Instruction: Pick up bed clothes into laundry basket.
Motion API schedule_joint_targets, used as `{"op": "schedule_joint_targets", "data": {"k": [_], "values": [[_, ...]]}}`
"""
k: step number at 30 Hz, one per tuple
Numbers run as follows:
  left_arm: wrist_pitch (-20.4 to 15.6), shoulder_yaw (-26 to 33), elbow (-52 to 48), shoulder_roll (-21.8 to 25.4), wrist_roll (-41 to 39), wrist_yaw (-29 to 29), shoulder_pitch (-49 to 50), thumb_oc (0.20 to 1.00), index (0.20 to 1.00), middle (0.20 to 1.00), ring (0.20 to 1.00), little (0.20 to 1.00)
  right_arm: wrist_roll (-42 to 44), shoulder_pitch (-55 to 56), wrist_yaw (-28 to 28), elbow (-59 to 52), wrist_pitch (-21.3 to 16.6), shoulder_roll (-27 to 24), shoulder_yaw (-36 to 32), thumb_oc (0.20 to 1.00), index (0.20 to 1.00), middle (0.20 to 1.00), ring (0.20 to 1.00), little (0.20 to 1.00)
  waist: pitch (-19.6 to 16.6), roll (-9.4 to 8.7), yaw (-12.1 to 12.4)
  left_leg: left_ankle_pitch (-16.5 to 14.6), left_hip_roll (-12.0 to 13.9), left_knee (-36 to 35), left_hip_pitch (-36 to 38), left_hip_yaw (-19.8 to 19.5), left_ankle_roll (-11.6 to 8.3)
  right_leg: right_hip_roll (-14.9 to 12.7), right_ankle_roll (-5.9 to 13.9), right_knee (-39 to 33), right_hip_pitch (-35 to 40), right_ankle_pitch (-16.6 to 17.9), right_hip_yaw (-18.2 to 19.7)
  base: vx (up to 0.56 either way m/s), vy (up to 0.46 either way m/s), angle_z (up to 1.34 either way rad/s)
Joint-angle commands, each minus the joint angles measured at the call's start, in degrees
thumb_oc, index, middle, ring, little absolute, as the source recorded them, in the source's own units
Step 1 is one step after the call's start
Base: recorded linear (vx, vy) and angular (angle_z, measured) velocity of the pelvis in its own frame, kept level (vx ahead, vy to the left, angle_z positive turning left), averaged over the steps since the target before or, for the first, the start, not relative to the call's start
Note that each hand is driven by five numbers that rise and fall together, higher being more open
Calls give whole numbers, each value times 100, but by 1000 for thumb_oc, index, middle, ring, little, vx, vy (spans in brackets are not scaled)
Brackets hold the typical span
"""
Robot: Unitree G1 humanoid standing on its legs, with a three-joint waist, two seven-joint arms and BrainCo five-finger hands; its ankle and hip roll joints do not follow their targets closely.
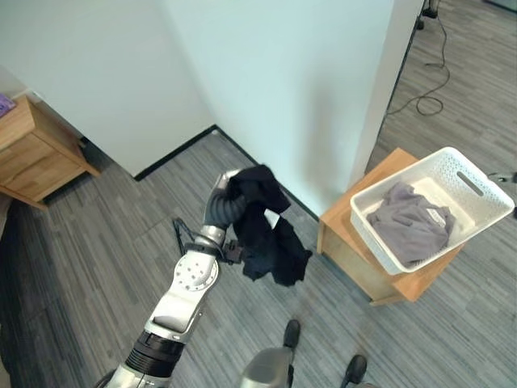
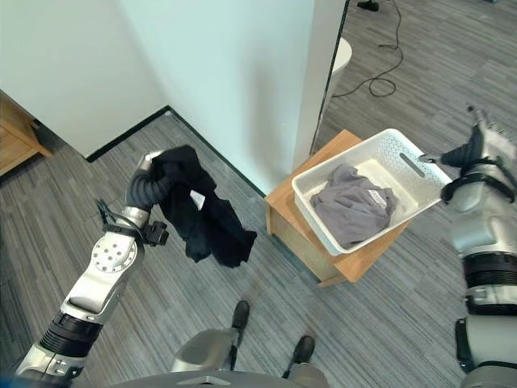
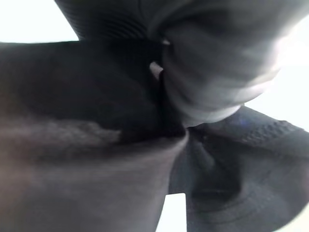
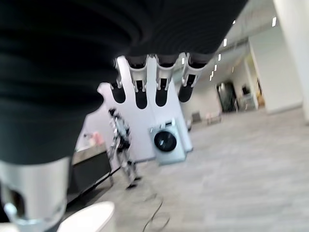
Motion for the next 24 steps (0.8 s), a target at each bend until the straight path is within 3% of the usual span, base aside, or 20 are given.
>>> {"op": "schedule_joint_targets", "data": {"k": [1, 10, 17, 24], "values": [[-488, -335, -38, -55, 187, 151, -805, 200, 200, 200, 200, 200, 125, -413, -141, -148, -125, -518, 517, 1000, 1000, 1000, 1000, 1000, -618, -278, -113, -115, 111, 2, -239, 87, -325, -404, 254, 92, 254, -99, -182, 11, -1, -16], [-344, -1109, 742, -501, 493, 438, -2843, 200, 200, 200, 200, 200, 121, -1268, -52, 103, -36, -662, 1312, 1000, 1000, 1000, 1000, 1000, -726, -115, -597, -237, 144, 2, 0, 311, -288, -443, 282, 92, 303, -43, 5, 24, 19, -16], [-163, -1290, 1559, -729, 964, 723, -3963, 200, 200, 200, 200, 200, 102, -1900, -57, -105, -6, -729, 1704, 1000, 1000, 1000, 1000, 1000, -749, -42, -866, -307, 181, 2, 71, 469, -266, -437, 299, 92, 232, 10, 183, 19, 22, -20], [173, -1600, 3054, -743, 1448, 1066, -5409, 200, 200, 200, 200, 200, 423, -2633, -75, -427, -67, -569, 2016, 1000, 1000, 1000, 1000, 1000, -739, -20, -1143, -359, 208, 2, 73, 628, -223, -427, 341, 92, 73, 80, 384, 18, 18, -13]]}}
